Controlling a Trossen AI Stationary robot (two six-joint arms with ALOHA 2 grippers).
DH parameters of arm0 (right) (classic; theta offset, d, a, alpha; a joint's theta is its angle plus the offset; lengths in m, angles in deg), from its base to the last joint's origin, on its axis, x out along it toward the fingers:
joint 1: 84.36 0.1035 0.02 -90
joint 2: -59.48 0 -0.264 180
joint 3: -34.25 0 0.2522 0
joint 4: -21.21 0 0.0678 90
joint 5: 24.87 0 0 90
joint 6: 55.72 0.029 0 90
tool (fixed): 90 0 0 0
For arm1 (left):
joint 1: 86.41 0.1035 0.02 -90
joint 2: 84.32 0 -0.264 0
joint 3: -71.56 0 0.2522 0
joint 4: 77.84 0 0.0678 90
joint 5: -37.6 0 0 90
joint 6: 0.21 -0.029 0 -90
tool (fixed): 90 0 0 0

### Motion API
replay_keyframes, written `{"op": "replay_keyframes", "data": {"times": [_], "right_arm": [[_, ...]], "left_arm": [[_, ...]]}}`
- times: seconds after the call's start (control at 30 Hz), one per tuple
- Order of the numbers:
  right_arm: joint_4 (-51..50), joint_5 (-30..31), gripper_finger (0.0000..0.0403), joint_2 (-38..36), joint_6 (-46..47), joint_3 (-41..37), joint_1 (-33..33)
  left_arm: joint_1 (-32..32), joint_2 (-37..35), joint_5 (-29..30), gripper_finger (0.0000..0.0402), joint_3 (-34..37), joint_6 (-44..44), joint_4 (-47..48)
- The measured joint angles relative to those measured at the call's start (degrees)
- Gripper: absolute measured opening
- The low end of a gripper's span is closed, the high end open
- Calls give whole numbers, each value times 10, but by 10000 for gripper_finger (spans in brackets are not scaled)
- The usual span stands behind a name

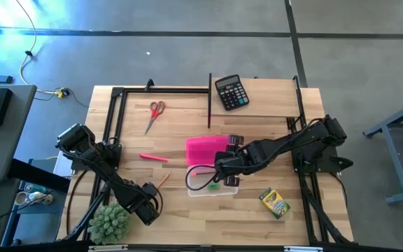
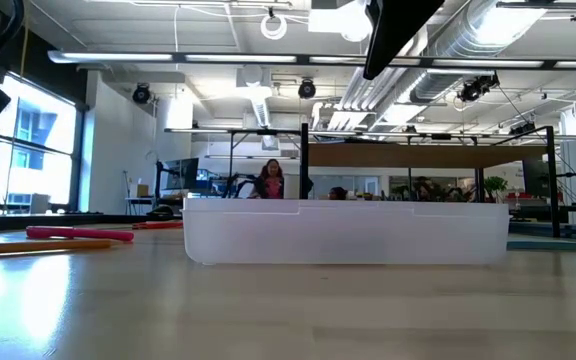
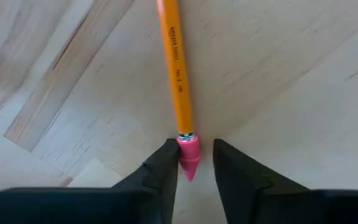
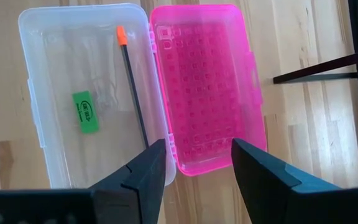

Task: Pack school essentials
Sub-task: Put the orange pencil into the transparent box

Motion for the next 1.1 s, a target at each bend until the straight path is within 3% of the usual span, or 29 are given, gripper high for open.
{"op": "replay_keyframes", "data": {"times": [0.33, 1.1], "right_arm": [[-28, 0, 173, 0, 27, 0, 0], [-48, 7, 173, -3, 26, 0, 0]], "left_arm": [[0, 0, 1, 22, 0, -27, -4], [-1, -12, 32, 22, 3, -82, 25]]}}
